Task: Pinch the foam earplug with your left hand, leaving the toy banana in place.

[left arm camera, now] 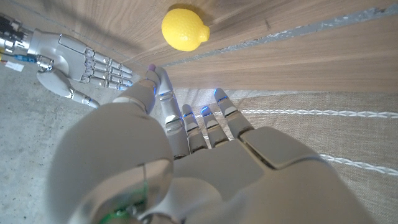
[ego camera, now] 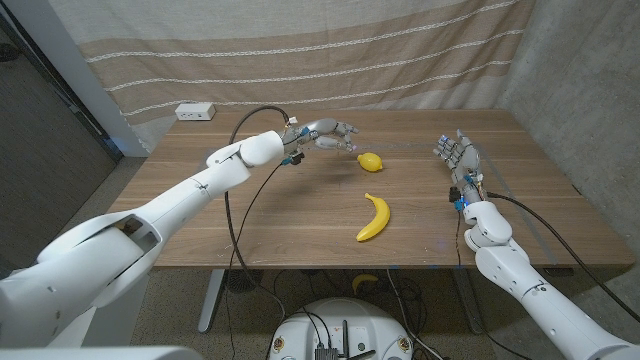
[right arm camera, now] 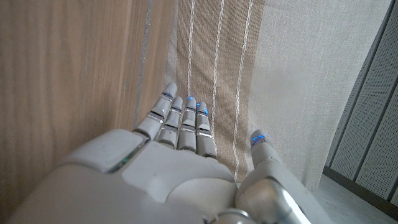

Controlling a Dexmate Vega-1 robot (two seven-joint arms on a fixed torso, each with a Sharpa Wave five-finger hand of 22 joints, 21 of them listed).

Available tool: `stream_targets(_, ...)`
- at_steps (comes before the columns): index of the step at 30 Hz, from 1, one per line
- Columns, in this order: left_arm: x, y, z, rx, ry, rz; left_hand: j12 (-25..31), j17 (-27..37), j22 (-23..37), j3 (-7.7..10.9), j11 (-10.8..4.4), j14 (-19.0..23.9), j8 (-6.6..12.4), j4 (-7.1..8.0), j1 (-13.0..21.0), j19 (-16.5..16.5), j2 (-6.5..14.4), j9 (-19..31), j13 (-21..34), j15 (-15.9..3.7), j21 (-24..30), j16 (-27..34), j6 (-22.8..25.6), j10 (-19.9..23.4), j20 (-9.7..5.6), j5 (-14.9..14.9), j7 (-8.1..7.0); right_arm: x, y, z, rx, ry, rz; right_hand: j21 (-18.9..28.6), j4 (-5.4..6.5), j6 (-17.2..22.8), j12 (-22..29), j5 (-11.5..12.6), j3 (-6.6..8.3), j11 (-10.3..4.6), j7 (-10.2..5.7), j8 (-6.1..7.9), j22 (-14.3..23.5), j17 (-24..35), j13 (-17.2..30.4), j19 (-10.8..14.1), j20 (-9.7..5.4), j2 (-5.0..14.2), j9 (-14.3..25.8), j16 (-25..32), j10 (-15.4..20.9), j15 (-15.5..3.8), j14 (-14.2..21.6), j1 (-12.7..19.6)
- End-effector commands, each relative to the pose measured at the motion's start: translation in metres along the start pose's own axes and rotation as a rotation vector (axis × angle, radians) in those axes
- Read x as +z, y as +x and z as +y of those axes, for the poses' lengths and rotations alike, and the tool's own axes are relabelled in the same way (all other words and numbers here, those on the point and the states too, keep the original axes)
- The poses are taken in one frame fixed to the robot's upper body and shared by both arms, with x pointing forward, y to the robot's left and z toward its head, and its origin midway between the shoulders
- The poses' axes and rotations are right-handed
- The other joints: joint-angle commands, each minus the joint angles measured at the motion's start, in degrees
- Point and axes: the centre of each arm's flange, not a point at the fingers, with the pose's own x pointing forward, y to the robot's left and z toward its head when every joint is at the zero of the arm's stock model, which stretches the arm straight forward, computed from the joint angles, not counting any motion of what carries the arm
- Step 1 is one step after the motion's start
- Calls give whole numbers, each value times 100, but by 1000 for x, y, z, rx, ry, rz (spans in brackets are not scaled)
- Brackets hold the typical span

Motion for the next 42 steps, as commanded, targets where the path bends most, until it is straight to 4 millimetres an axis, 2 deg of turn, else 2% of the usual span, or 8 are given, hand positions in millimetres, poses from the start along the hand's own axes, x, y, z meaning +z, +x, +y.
stream_targets(1, -3, -5, 11, -35, -146, -42, -4, 23, 11, 63, 12, 18, 465, -9, 57, -18, -12, 1159, 23, -130, -7, -24, 99, 16, -11, 63, -35, 3, -2, 4, -5, -10, -7, -15, -2, 60, -38, 9, -10, -21, -6, -14, 18, 33, 28, 39, -7, 48, 26, -24, 65, -5, 61, -30)
stream_targets(15, -9, -6, 16, -136, -327, -75, -17, 28, 12, 126, 36, -55, 508, -7, 80, -78, -54, 1143, 23, -102, -28, -42, 129, -29, 5, 118, -50, 4, -4, 7, -4, -11, -10, -50, -3, 59, -49, 9, -15, -24, 5, -16, 19, 39, 30, 58, -4, 49, 26, -45, 74, -10, 65, -27)
stream_targets(25, -14, -1, 18, -238, -448, -105, -41, 36, 15, 179, 102, -130, 543, 9, 78, -134, -88, 1137, 23, -58, -44, -49, 125, -124, 24, 168, -53, 6, -4, 7, -4, -13, -17, -72, -3, 60, -62, 10, -18, -15, 0, -16, 19, 46, 30, 67, -5, 52, 26, -55, 62, 0, 72, -25)
stream_targets(42, -24, 10, 16, -434, -692, -172, -37, 46, 21, 244, 130, -248, 587, 32, 59, -210, -114, 1143, 23, 9, -63, -58, 96, -180, 39, 236, -57, 8, -4, 9, 1, -16, -25, -117, -2, 65, -72, 9, -26, -9, 2, -15, 20, 56, 32, 77, -1, 52, 26, -76, 77, -3, 84, -25)
